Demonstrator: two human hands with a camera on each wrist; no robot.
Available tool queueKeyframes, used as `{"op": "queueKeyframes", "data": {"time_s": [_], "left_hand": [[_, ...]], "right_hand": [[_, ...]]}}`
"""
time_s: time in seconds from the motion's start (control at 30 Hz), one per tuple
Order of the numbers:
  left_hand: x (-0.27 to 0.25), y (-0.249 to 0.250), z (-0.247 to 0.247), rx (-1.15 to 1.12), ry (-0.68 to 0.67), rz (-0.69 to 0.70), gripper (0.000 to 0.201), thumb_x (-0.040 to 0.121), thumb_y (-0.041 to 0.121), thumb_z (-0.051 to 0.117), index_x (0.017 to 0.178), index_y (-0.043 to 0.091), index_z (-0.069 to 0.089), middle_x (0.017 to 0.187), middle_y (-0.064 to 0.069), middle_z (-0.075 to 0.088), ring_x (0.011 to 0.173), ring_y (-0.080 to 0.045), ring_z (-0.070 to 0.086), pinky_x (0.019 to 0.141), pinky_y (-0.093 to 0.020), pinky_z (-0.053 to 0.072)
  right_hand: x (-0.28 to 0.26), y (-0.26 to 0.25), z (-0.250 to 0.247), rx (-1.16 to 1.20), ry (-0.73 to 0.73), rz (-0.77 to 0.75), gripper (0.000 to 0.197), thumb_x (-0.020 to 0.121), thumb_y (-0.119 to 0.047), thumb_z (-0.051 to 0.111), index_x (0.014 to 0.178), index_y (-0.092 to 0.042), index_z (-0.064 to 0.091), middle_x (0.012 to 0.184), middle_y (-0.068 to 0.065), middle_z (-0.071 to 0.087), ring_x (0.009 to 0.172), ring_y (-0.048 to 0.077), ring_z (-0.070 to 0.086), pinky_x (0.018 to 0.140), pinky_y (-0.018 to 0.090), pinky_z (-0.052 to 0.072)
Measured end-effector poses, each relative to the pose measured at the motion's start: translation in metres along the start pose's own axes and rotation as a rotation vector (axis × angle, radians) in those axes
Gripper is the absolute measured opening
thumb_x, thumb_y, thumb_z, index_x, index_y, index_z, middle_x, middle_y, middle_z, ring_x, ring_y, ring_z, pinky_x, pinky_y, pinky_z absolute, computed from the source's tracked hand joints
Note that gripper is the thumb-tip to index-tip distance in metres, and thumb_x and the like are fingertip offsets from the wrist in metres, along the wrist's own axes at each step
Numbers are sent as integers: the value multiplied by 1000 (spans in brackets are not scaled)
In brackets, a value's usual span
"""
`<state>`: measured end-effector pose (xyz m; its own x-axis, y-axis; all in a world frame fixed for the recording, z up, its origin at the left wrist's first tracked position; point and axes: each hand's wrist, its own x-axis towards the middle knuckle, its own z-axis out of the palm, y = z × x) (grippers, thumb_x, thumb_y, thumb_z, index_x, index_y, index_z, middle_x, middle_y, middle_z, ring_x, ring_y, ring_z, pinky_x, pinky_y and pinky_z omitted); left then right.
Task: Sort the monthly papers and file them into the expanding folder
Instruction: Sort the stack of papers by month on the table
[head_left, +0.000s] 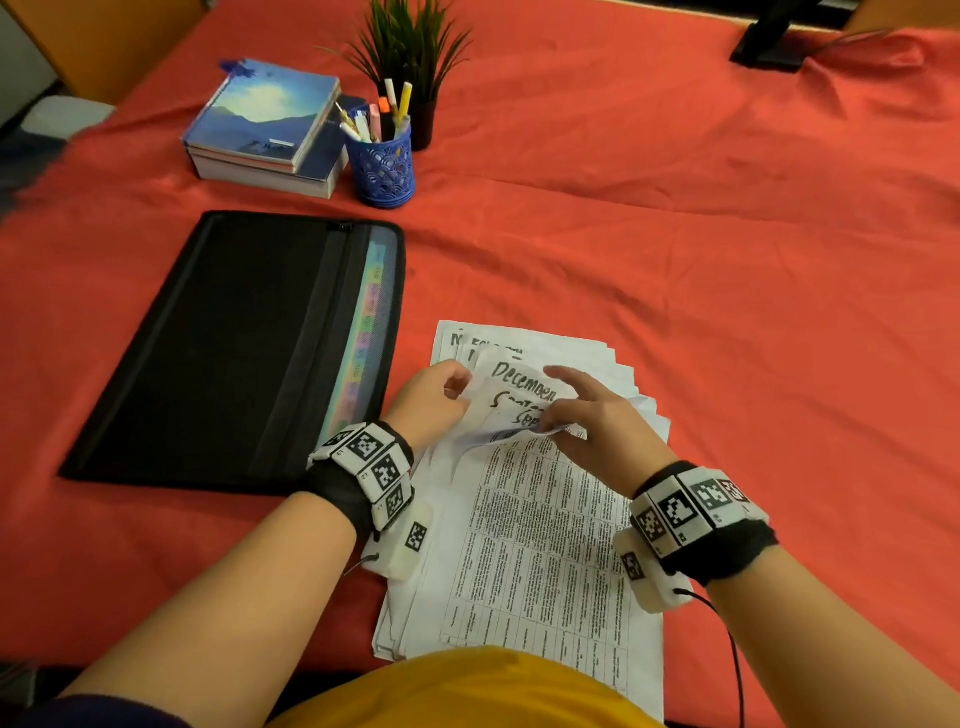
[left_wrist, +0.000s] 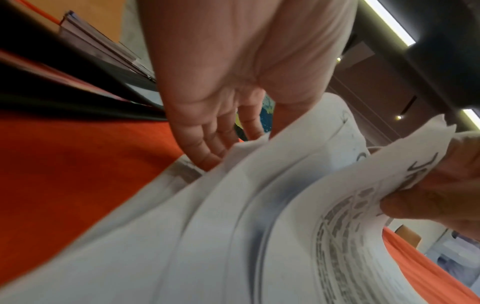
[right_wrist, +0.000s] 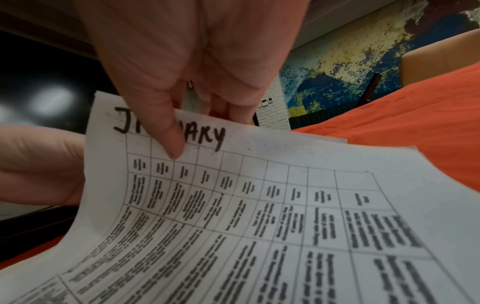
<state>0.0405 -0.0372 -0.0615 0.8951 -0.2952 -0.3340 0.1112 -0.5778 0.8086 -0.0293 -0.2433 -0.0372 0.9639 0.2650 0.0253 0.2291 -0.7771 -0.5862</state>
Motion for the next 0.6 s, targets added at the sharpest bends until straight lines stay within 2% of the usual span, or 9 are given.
{"op": "queueKeyframes", "data": {"time_s": [0.07, 0.1, 0.17, 0.23, 0.3, 0.4, 0.5, 0.6], "left_hand": [[-3, 2, -3, -89, -45, 25, 20, 81, -6, 59, 85, 14, 59, 95, -5, 63, 89, -16, 59, 82, -25, 45], [-5, 2, -5, -119, -82, 34, 24, 80, -10, 58, 79, 14, 58, 92, -5, 63, 84, -15, 59, 79, -25, 45], [-9, 2, -10, -150, -140, 25, 25, 76, -8, 57, 75, 17, 58, 95, -7, 64, 81, -14, 58, 79, -27, 45], [-13, 3, -14, -183, -163, 13, 20, 69, 7, 58, 78, 23, 62, 107, -13, 66, 92, -23, 59, 87, -34, 46], [-17, 5, -16, -235, -189, -12, 28, 64, 16, 56, 90, 23, 67, 112, -7, 66, 107, -24, 59, 97, -39, 45], [-17, 8, -16, -298, -218, -82, 36, 72, 15, 56, 104, 22, 68, 121, -1, 63, 117, -22, 55, 103, -42, 42], [-15, 5, -15, -408, -165, -117, 29, 85, 11, 54, 107, 27, 65, 123, 2, 60, 115, -19, 55, 99, -41, 44], [-13, 2, -13, -447, -45, -55, 30, 89, 4, 55, 110, 26, 58, 110, -8, 64, 96, -20, 62, 81, -33, 50]], "right_hand": [[1, -1, -1, -2, 8, 2, 16, 75, 4, 65, 81, -11, 71, 137, 10, 46, 97, 16, 62, 86, 28, 47], [1, -1, -1, -6, 10, -8, 16, 75, 4, 65, 80, -10, 70, 134, 10, 49, 96, 18, 63, 85, 30, 48], [1, -3, -1, -26, 7, -63, 17, 74, 6, 64, 79, -9, 70, 114, 8, 63, 90, 23, 66, 79, 33, 53], [-1, -3, -1, -45, -11, -118, 19, 71, 8, 63, 79, -8, 69, 92, 6, 68, 82, 25, 65, 71, 36, 55], [-1, -3, -1, -58, -23, -124, 21, 70, 9, 63, 78, -9, 69, 87, 6, 68, 80, 26, 64, 70, 37, 55], [-1, -2, 0, -75, -23, -129, 21, 68, 9, 63, 77, -9, 69, 82, 4, 67, 78, 27, 62, 69, 34, 53], [0, -3, 0, -98, -29, -134, 21, 67, 5, 63, 76, -12, 70, 79, -1, 68, 88, 27, 58, 76, 31, 48], [-1, -3, -1, -68, -23, -126, 20, 66, 2, 60, 76, -12, 70, 84, 3, 66, 91, 28, 62, 78, 31, 50]]}}
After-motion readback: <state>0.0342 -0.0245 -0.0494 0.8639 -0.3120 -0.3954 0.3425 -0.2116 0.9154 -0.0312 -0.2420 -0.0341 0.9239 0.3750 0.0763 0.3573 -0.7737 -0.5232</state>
